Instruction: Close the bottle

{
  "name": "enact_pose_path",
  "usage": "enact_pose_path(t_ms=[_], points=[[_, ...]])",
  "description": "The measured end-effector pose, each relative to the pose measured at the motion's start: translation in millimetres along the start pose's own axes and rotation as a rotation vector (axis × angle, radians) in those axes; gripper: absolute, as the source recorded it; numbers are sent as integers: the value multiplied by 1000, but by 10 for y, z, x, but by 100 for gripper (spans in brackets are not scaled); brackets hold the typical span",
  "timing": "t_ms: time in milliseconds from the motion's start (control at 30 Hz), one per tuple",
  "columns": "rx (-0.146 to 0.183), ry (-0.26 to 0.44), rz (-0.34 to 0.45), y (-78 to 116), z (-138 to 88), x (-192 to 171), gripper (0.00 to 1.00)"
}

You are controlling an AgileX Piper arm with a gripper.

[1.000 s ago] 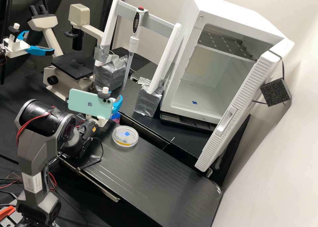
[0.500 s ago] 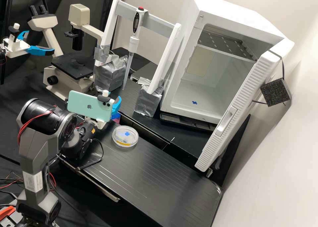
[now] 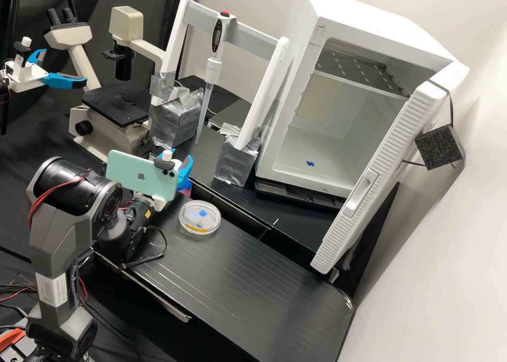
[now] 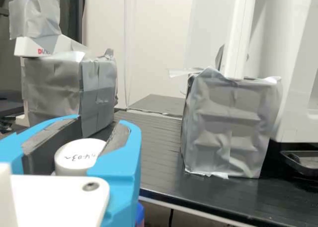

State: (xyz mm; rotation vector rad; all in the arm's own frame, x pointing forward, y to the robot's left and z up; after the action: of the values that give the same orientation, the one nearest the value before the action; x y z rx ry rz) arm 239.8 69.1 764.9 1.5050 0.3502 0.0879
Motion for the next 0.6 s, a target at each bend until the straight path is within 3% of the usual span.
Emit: enact_pose_path(t_ms=[600], points=[[-4,31,-15,-37,-74,14,0]])
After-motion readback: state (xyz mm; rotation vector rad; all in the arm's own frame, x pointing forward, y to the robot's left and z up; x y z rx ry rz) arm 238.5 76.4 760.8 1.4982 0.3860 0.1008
